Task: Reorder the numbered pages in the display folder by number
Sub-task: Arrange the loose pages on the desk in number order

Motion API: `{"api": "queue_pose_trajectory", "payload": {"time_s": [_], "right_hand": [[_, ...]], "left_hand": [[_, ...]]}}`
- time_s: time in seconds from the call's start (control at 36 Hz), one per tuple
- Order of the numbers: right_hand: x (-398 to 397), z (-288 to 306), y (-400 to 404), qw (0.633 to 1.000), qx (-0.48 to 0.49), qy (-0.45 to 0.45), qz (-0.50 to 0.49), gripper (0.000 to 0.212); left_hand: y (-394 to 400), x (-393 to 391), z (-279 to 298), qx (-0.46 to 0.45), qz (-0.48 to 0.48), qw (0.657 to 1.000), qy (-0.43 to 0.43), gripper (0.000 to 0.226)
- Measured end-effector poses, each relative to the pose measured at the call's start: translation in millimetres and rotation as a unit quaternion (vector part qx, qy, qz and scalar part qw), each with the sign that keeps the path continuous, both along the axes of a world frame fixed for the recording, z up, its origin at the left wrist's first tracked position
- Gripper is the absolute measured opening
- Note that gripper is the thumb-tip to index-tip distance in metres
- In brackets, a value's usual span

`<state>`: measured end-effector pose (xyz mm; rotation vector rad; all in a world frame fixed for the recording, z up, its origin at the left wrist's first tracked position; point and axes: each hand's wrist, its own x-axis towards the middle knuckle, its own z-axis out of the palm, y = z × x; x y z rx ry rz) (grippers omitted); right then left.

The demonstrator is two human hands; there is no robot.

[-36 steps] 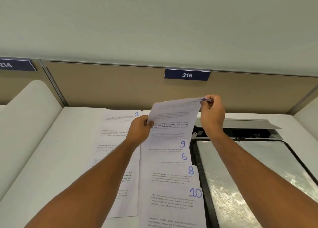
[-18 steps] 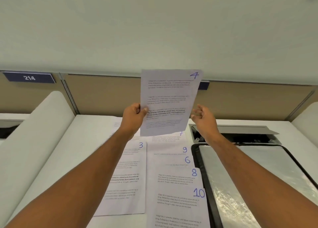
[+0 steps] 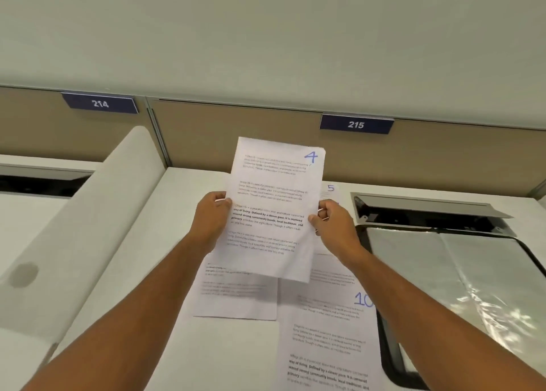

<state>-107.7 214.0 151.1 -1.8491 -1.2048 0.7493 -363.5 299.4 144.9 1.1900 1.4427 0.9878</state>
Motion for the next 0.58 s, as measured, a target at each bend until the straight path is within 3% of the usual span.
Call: {"api": "queue_pose_trajectory", "payload": {"time_s": [0.31, 0.58], "right_hand": [[-63.2, -72.0, -46.1, 0.993, -0.114, 0.010, 0.014, 0.014], [-93.9, -120.9, -69.0, 0.987, -0.161, -0.017, -0.007, 0.016]], "left_hand": [[-64.8, -58.3, -65.2, -0.038, 0.062, 0.996, 0.050, 0.013], [-94.9, -85.0, -109.1, -0.053, 0.067, 0.981, 0.175, 0.005]]}}
